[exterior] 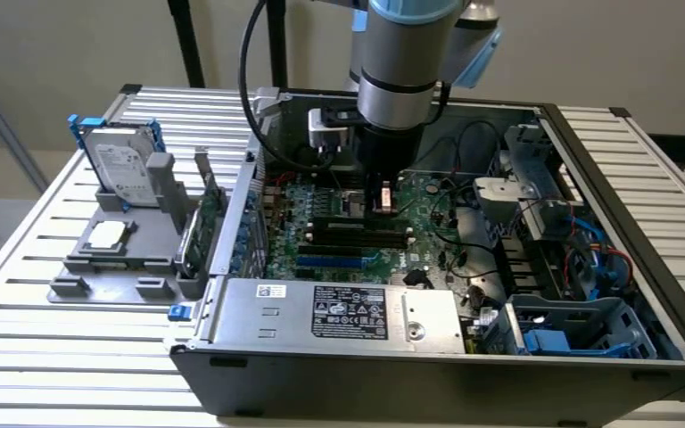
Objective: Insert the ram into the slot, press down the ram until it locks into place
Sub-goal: 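Insert the ram into the slot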
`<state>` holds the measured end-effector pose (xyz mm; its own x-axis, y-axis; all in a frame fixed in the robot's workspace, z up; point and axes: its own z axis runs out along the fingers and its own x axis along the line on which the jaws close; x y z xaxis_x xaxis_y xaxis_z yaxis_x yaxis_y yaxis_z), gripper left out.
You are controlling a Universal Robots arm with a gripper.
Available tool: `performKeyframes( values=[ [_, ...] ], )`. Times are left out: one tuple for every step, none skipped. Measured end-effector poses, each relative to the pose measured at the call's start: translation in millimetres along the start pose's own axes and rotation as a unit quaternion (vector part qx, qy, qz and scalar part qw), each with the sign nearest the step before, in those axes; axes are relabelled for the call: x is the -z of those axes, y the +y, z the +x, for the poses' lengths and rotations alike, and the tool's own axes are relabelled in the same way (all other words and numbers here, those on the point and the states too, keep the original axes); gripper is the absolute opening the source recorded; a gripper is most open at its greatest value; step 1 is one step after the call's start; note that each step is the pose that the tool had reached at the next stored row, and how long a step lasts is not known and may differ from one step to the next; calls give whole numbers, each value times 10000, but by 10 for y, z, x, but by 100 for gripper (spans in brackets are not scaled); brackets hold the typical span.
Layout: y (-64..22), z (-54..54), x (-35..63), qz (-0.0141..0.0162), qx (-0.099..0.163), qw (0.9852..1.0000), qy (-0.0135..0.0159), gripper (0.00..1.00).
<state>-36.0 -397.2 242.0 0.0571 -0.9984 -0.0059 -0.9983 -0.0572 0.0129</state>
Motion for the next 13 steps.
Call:
performKeyframes(
  values=[
    [0,0,-1,-1,-11,10000,8,13],
    [0,0,-2,-1,-33,10000,16,13],
    [0,-1,-4,-1,-61,10000,27,13],
    [0,-1,-7,-2,-93,9999,39,13],
    [0,-1,-11,-1,-125,9999,52,13],
    [0,-1,-15,1,-150,9999,65,13],
    [0,-1,-20,6,-168,9998,81,13],
    [0,-1,-27,13,-175,9998,92,13],
    [-1,-2,-34,19,-175,9998,98,13],
    [-1,-2,-40,26,-175,9998,102,13],
    [-1,-2,-46,34,-175,9998,105,13],
    [-1,-3,-52,42,-175,9998,108,13],
    [1,-3,-55,51,-176,9998,110,13]
  ],
)
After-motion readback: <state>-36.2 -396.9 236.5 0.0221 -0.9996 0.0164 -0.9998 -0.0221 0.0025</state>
